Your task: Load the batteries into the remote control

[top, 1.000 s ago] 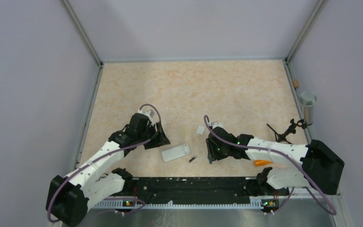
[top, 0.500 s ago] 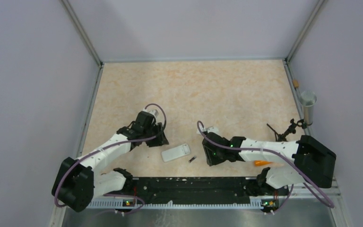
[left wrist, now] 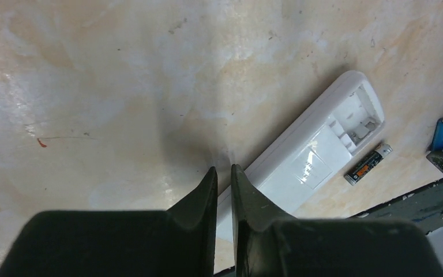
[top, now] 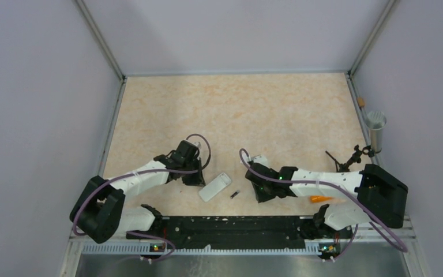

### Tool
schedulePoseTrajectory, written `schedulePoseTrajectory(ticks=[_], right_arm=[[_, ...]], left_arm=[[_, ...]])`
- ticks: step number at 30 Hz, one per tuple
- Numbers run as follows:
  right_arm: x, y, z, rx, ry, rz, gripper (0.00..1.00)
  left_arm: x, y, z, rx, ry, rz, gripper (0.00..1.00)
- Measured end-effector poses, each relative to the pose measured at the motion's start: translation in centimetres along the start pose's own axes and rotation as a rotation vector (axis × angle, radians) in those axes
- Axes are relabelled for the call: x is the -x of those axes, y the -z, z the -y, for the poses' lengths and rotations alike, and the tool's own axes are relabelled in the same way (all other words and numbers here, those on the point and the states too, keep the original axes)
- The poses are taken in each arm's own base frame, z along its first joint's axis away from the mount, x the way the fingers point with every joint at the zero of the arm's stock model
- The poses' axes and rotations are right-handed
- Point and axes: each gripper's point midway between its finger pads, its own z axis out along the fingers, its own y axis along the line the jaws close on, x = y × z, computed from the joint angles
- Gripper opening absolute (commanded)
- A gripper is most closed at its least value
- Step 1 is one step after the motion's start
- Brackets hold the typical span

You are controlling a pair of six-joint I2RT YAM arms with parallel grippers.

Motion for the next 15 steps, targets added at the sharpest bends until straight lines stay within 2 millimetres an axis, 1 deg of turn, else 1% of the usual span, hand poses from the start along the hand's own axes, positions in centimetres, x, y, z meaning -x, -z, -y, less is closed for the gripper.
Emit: schedulePoseTrajectory(ticks=[4,6,12,15], right_arm=[[0.0,0.0,-0.1,-0.020,0.015,-0.007,0.19],[0.0,-0.1,-0.2,-0.028,0.023,-0.010,0.16],[0.1,-0.2,-0.5,-0.045,0.047,-0.013,0.00],[0.1,-0.2,-0.5,-0.050,0.055,-0.013,0.00]], left_arm=[[-0.3,-0.2,0.5,-0.006,-0.025,0.000,0.12],[-0.3,-0.3,0.7,-0.010,-0.032,0.000,0.12],[-0.6,-0.5,1.4,-0.033,-0.044,0.003,0.09],[-0.8,-0.7,1.9,-0.053,-0.046,0.004,0.09]])
